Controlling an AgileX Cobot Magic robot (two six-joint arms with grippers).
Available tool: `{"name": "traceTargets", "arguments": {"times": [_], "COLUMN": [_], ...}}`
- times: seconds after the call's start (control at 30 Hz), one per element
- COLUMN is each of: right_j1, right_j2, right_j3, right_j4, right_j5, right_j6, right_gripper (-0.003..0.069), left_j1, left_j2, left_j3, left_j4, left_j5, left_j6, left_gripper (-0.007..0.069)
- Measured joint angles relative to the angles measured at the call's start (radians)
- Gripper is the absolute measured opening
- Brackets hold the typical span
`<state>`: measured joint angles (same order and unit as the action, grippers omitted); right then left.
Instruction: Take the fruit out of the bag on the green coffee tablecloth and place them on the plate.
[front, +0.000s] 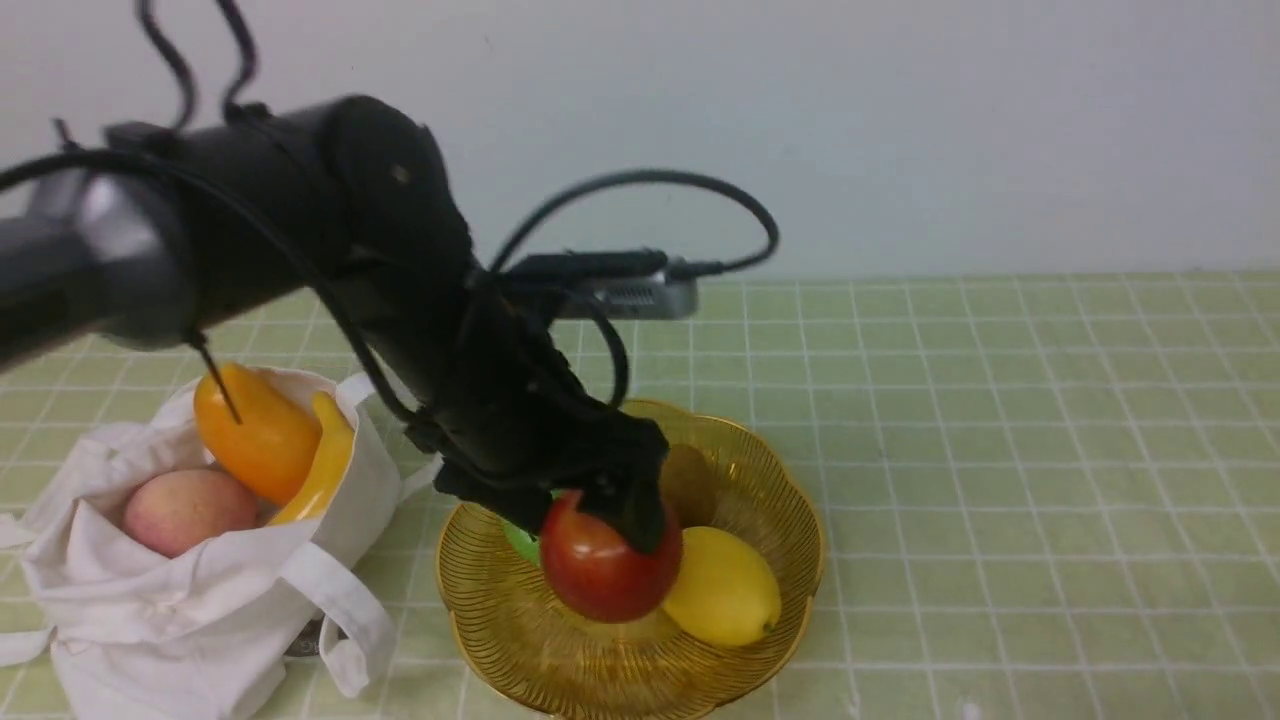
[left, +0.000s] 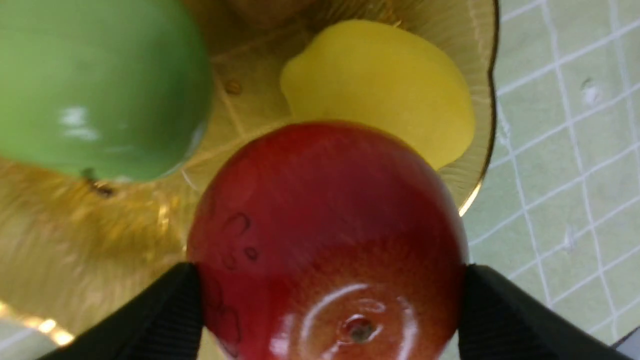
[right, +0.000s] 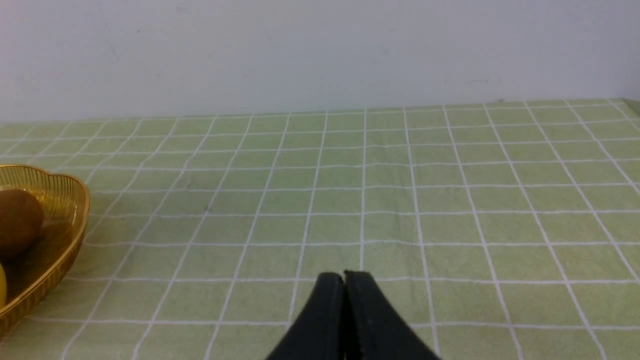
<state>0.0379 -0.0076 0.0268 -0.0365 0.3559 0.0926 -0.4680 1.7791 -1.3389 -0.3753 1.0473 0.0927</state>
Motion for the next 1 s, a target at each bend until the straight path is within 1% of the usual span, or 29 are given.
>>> {"name": "traceTargets", "arguments": {"times": [0.23,0.5,0.77,0.87,0.93,1.0], "right_j1": [0.0,0.0,0.0,0.0,0.0,0.0], "right_j2": [0.0,0.0,0.0,0.0,0.0,0.0], "right_j3": [0.0,0.0,0.0,0.0,0.0,0.0], "right_j4": [0.0,0.0,0.0,0.0,0.0,0.0], "right_j5": [0.0,0.0,0.0,0.0,0.0,0.0], "right_j6": [0.0,0.0,0.0,0.0,0.0,0.0], "right_gripper": [-0.0015,-0.0015,-0.0015,-0.0015,-0.0015,-0.0015], "left_j1": [-0.012,-0.012,-0.012,-0.012,-0.012,-0.012], "left_j2": [0.06,0.06,0.06,0.06,0.06,0.055], "left_j3": [0.0,-0.027,-0.035,-0.052,-0.084,-0.134], "left_j4": [0.038,0.036,0.014,0.015,0.015,0.015], "left_j5": [-0.047,-0.055,-0.028,-0.007,0.025,0.058], "left_j6": [0.0,-0.002,-0.026,-0.027,-0.027,-0.027], "left_gripper": [0.0603,0.0678,0.0679,0.0669,0.0636,0.0567]}}
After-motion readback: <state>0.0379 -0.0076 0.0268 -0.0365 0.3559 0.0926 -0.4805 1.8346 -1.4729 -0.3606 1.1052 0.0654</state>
